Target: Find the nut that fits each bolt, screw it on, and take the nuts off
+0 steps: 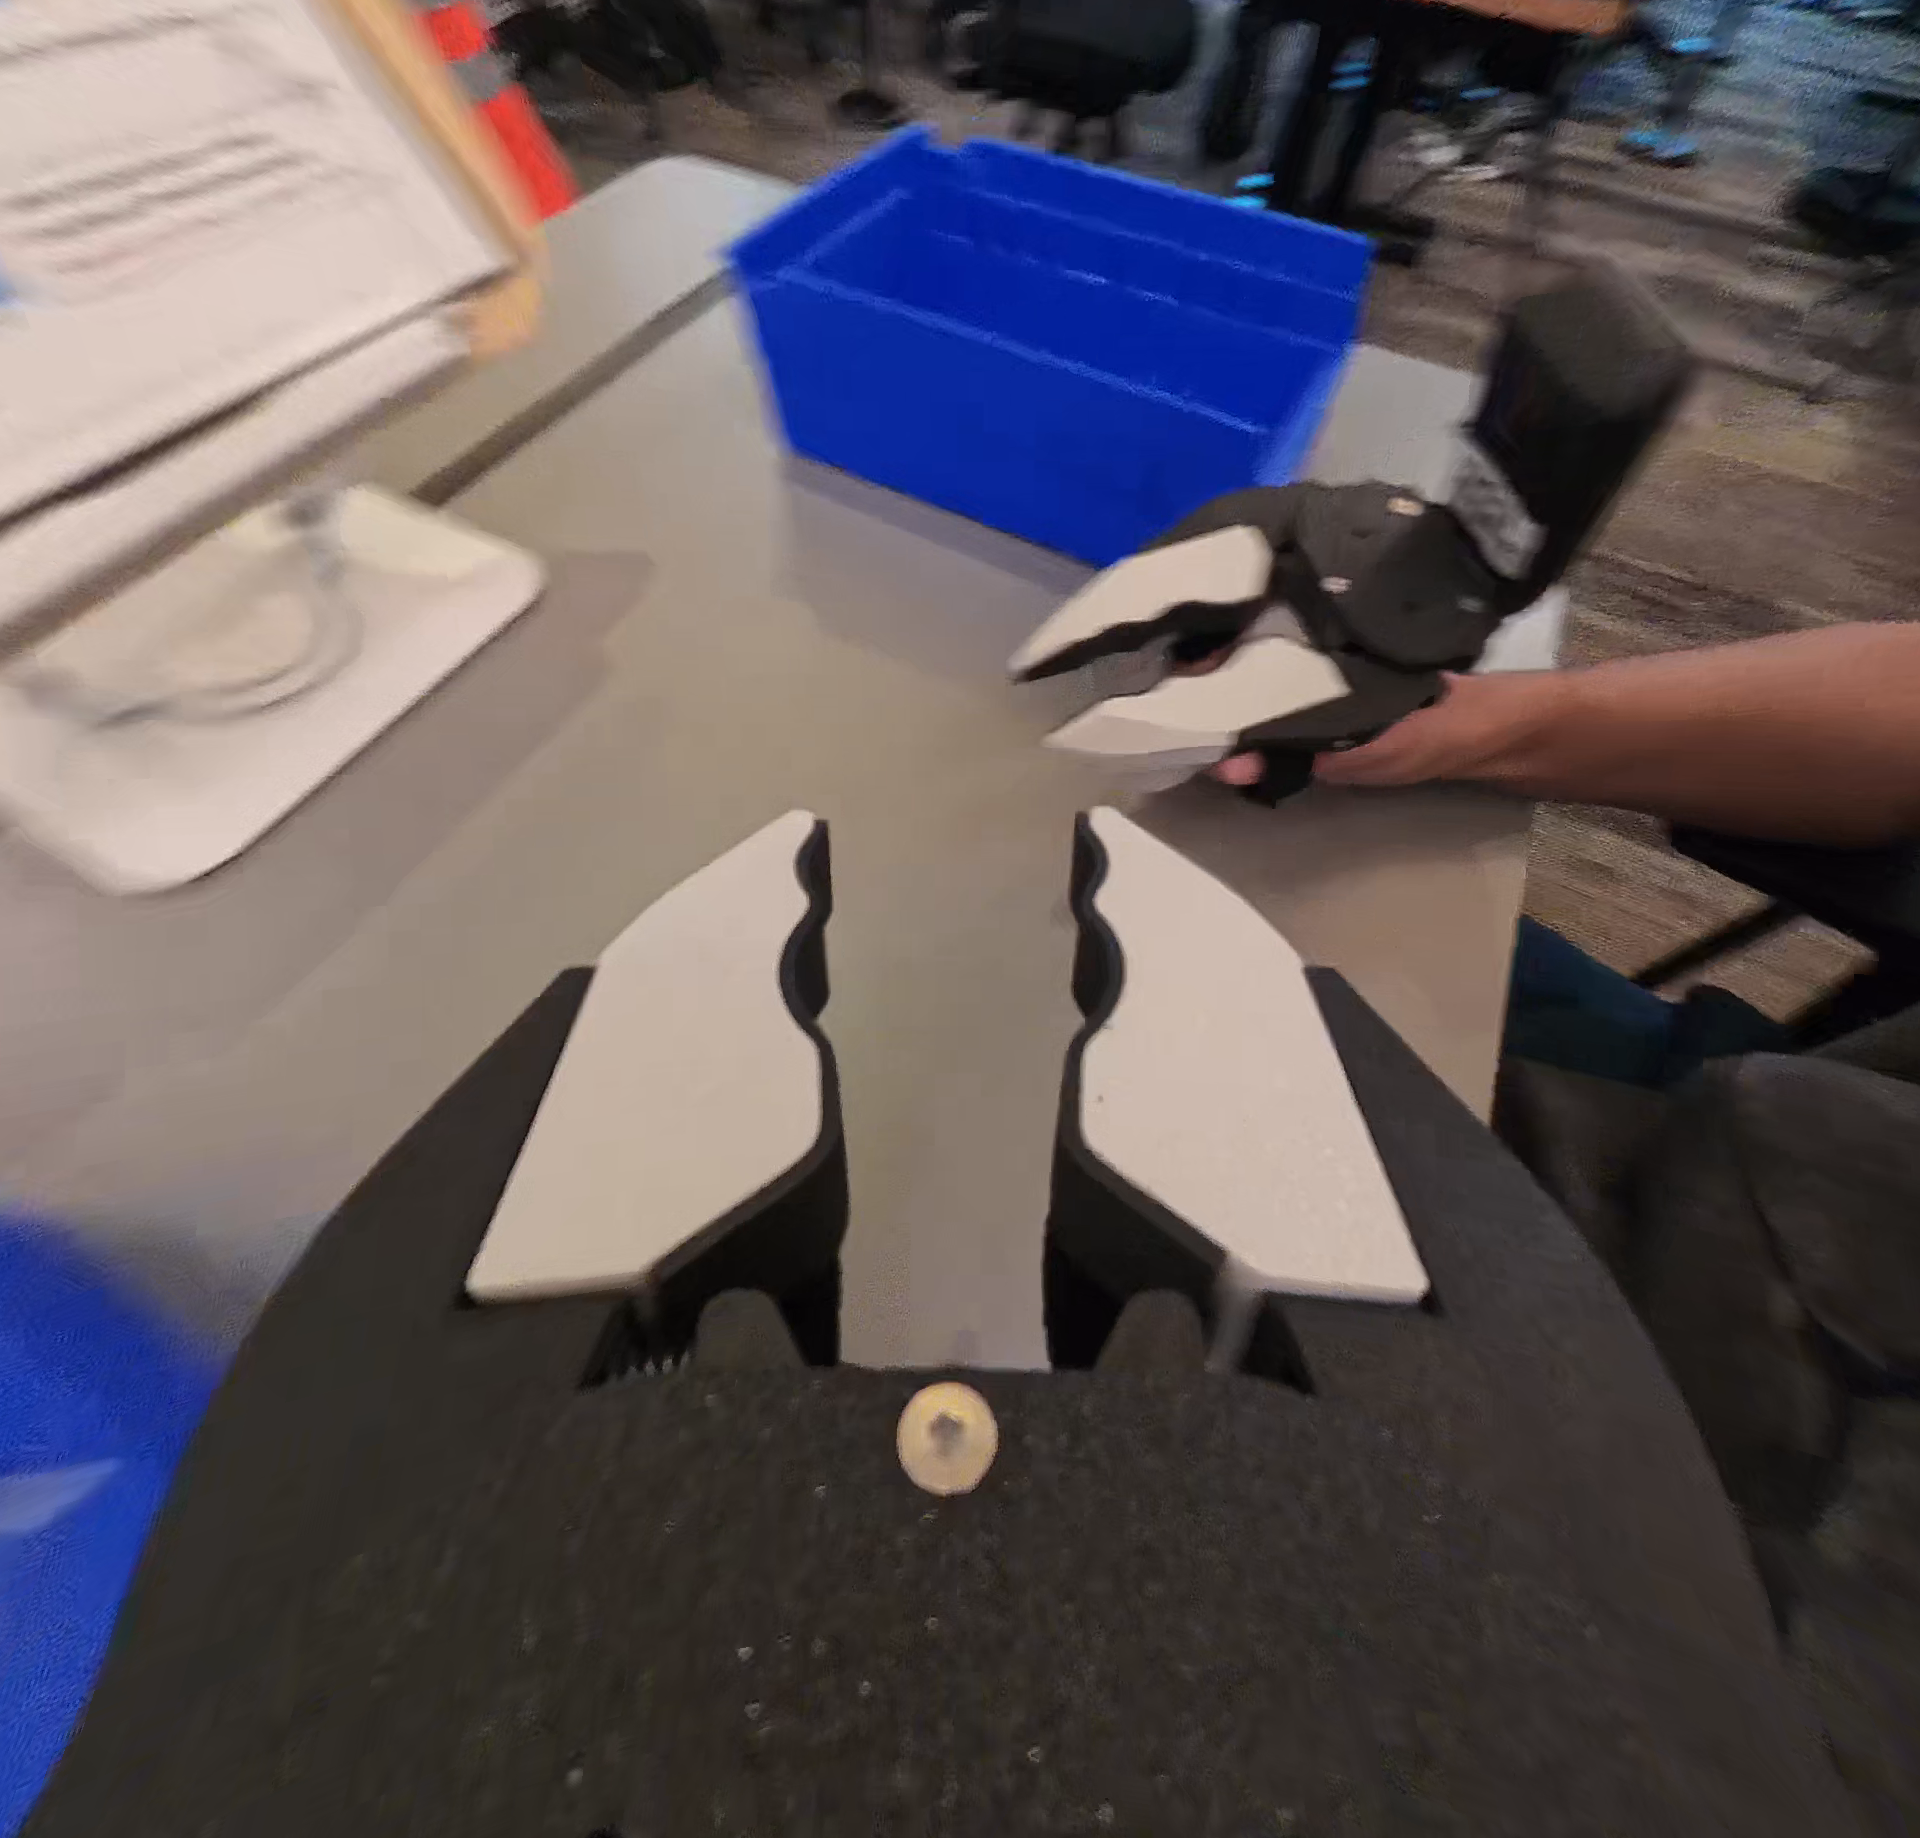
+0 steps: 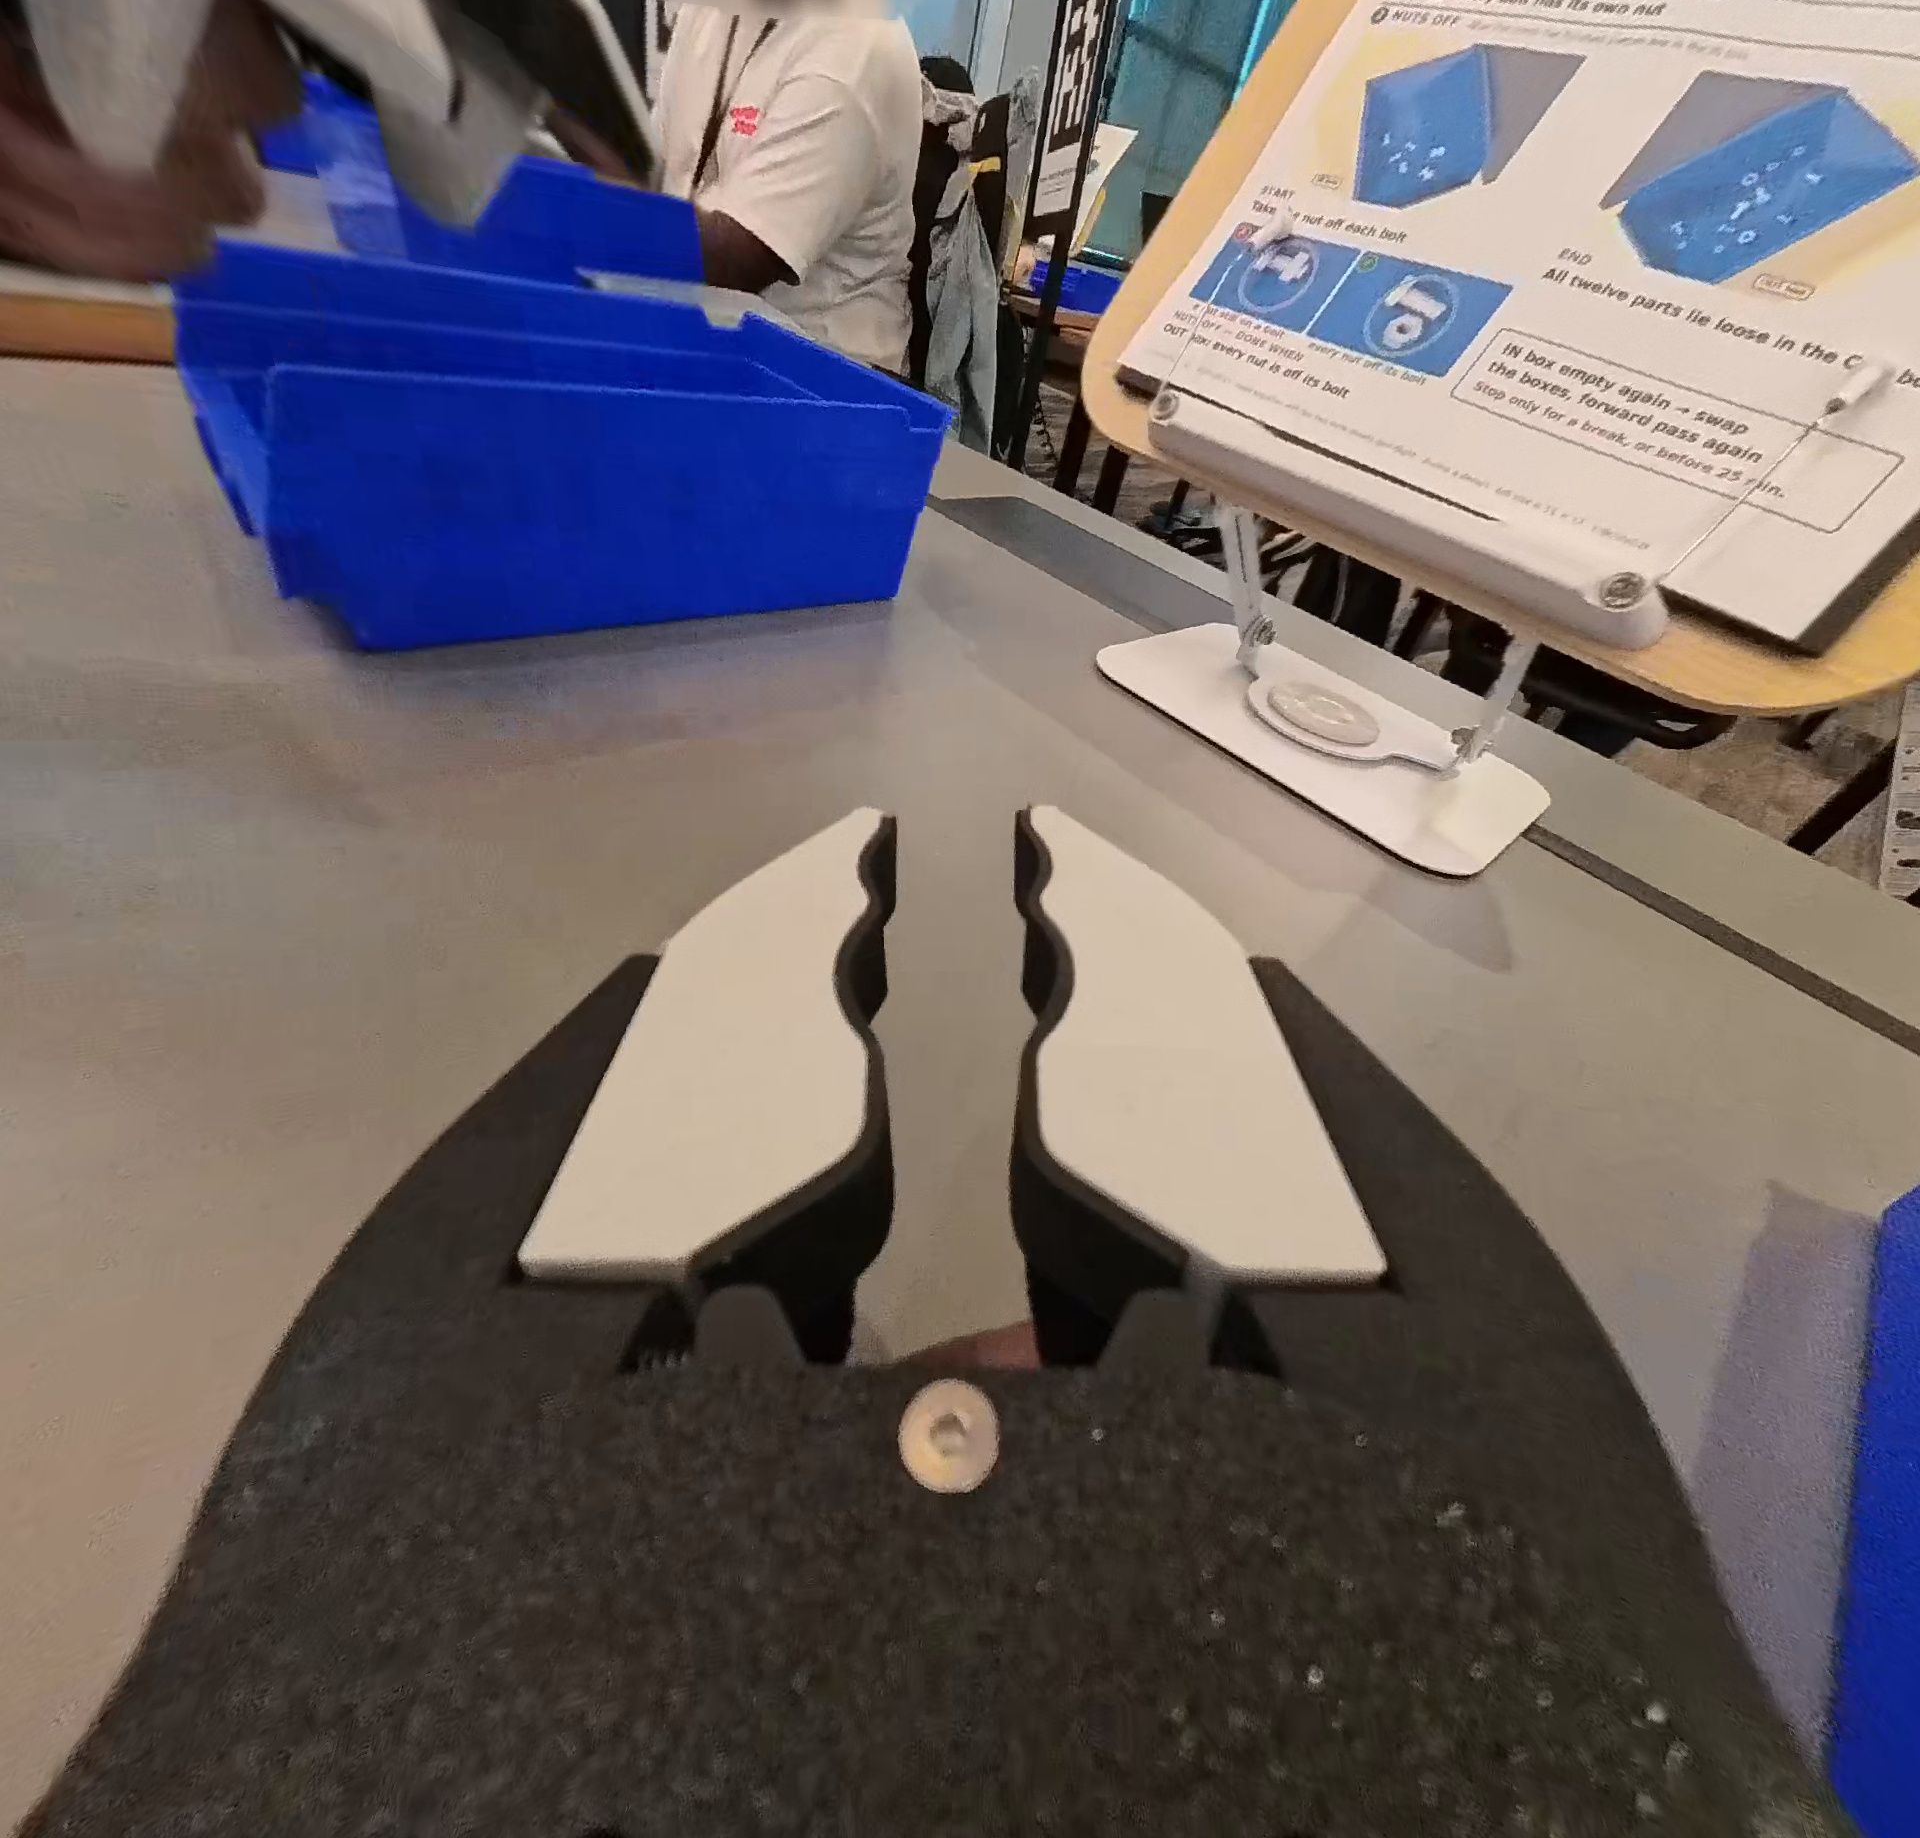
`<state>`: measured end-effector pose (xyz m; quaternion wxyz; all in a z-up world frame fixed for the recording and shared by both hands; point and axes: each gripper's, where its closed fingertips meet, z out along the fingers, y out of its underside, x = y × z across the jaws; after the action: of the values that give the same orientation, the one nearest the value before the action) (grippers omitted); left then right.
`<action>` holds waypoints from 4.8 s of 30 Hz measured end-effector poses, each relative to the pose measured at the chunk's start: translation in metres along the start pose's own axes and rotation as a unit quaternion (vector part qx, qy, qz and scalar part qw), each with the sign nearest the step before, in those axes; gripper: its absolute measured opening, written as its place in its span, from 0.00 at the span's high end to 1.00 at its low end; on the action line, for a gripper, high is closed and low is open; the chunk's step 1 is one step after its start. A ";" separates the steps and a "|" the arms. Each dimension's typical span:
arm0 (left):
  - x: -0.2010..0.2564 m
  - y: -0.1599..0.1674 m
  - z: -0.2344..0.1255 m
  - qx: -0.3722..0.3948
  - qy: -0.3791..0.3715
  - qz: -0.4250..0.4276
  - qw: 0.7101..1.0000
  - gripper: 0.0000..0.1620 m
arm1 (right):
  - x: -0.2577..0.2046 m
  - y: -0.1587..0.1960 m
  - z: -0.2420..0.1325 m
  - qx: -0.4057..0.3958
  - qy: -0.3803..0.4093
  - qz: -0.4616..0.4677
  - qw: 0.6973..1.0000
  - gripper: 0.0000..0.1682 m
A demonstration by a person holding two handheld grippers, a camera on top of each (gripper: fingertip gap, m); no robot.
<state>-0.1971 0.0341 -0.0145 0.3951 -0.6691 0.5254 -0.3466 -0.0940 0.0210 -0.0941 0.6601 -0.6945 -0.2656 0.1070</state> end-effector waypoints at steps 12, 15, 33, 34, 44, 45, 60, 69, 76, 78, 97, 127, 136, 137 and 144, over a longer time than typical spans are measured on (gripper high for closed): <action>-0.174 0.143 -0.143 -0.342 -0.180 -0.119 0.914 0.71 | -0.007 0.001 0.004 -0.007 -0.014 0.005 1.000 0.89; -0.201 0.159 -0.120 -0.373 -0.182 -0.109 0.903 0.71 | -0.007 0.002 0.005 -0.009 -0.015 0.007 1.000 0.89; -0.252 0.194 -0.022 -0.399 -0.065 -0.042 0.914 0.69 | -0.007 0.003 0.004 -0.013 -0.019 0.007 1.000 0.91; -0.252 0.194 -0.022 -0.396 -0.066 -0.043 0.915 0.72 | -0.007 0.003 0.004 -0.014 -0.020 0.007 1.000 0.91; -0.210 0.135 -0.062 -0.350 -0.017 0.000 0.936 0.72 | -0.005 0.003 0.006 -0.014 -0.028 0.028 0.999 0.91; -0.192 0.115 -0.065 -0.324 0.009 0.010 0.946 0.72 | -0.006 0.002 0.006 -0.011 -0.033 0.033 0.999 0.91; 0.016 0.108 0.084 -0.401 0.242 0.326 0.821 0.72 | 0.044 0.008 -0.007 -0.016 0.084 0.062 0.994 0.94; 0.038 0.124 0.139 -0.409 0.304 0.415 0.754 0.72 | 0.065 0.014 -0.018 -0.004 0.085 0.165 0.983 0.92; 0.056 0.138 0.132 -0.403 0.333 0.472 0.710 0.72 | 0.065 0.019 -0.015 -0.009 0.068 0.207 0.976 0.92; 0.054 0.139 0.132 -0.395 0.318 0.489 0.709 0.70 | 0.064 0.021 -0.014 -0.013 0.062 0.214 0.975 0.91; 0.041 0.090 0.052 -0.015 0.063 -0.051 0.997 0.69 | -0.038 0.060 -0.019 -0.296 -0.379 -0.355 0.802 0.83; 0.044 0.154 0.048 -0.105 0.074 -0.028 0.991 0.71 | -0.052 0.092 -0.002 -0.377 -0.491 -0.403 0.674 0.91; 0.047 0.159 0.051 -0.123 0.076 -0.015 0.989 0.70 | -0.051 0.092 -0.004 -0.378 -0.496 -0.399 0.672 0.91; 0.048 0.159 0.051 -0.125 0.076 -0.013 0.989 0.70 | -0.051 0.092 -0.003 -0.378 -0.496 -0.400 0.672 0.91; 0.048 0.160 0.052 -0.128 0.077 -0.014 0.989 0.69 | -0.052 0.093 -0.005 -0.388 -0.504 -0.399 0.661 0.93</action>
<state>-0.2106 -0.0261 -0.1785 0.2595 -0.6925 0.5851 -0.3328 -0.1137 -0.0089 -0.1944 0.0758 -0.5547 -0.8268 0.0539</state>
